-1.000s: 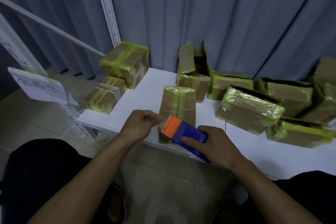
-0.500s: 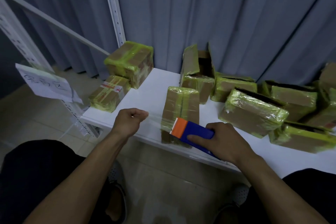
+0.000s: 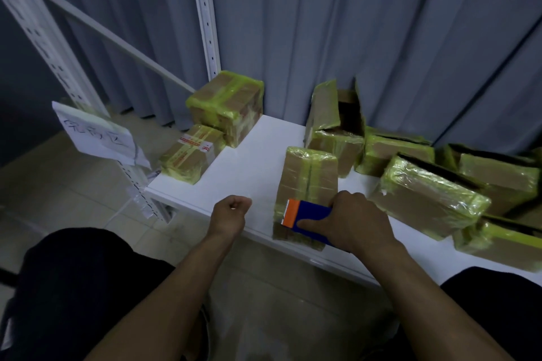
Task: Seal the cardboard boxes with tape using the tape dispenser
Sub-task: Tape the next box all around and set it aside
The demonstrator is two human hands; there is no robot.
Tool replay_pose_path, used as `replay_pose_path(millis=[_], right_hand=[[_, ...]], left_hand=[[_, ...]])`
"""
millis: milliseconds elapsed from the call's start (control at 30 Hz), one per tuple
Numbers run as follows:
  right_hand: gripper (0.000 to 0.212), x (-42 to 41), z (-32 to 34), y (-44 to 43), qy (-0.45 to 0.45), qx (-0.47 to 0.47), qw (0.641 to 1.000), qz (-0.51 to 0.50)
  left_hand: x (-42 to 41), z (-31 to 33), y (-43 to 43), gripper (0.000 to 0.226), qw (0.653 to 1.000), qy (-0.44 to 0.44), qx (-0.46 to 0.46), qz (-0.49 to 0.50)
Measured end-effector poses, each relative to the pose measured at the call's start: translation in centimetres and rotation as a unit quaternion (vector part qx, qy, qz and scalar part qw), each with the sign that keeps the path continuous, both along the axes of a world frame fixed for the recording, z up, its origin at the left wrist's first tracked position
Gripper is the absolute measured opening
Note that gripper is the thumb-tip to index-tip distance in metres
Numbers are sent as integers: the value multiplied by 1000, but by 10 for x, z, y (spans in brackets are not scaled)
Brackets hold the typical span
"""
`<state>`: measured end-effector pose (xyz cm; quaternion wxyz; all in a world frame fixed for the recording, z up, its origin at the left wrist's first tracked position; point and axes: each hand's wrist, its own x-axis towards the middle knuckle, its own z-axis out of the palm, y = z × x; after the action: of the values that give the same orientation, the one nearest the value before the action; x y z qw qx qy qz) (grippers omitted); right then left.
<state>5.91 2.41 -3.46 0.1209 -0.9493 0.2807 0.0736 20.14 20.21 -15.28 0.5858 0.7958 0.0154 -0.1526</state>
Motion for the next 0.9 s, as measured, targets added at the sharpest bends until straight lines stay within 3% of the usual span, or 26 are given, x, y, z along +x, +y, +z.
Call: replay_pose_path(millis=[267, 433, 567, 633, 733, 900], right_hand=[[81, 14, -2, 8, 28, -29, 999, -19], [84, 18, -4, 11, 39, -34, 998, -23], [82, 18, -2, 8, 43, -26, 998, -30], [81, 17, -2, 8, 41, -22, 998, -30], [80, 15, -3, 10, 35, -31, 999, -21], [87, 10, -4, 6, 34, -24, 999, -15]], left_hand=[[-2, -29, -21, 10, 1000, 24, -6, -11], [-13, -42, -37, 15, 997, 23, -21, -70], [-15, -48, -41, 43, 993, 57, -21, -103], [-13, -46, -39, 48, 997, 24, -8, -70], [-17, -38, -38, 24, 996, -30, -70, -36], [-27, -35, -30, 27, 977, -89, -64, -184]])
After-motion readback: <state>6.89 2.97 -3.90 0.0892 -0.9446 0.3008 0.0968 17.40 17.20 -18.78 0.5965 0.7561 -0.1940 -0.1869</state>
